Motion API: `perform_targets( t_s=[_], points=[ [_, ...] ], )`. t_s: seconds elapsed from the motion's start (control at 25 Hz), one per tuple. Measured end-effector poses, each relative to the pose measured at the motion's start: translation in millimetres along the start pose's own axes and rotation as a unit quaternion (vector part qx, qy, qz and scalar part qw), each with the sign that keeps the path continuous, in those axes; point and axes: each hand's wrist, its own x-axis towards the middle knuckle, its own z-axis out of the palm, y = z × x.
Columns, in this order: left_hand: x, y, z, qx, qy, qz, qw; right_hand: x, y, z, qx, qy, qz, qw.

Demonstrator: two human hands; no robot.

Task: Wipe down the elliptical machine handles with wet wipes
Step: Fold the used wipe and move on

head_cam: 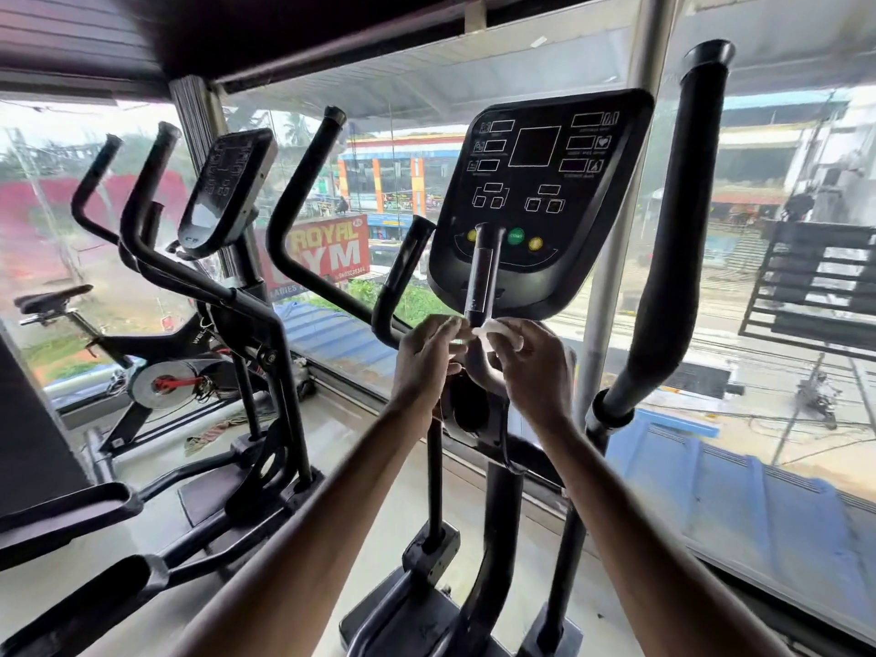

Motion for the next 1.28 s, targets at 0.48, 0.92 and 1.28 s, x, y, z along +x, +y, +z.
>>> perform_targets(
  t_s=[0.48,0.92,1.28],
  points=[
    [82,-54,-2,-0.044,-0.056,-0.026,0.997,36,24,48,-0.134,0.052,-0.228,0.963],
    [89,-64,-5,-0.153,-0.121,-0.066,0.979,51,18,47,-0.244,0.016,-0.269,0.932],
    [91,-63,1,-0.171,-0.093,-0.070,0.978,71,20,39,-0.264,-0.004,-0.292,0.919]
  ],
)
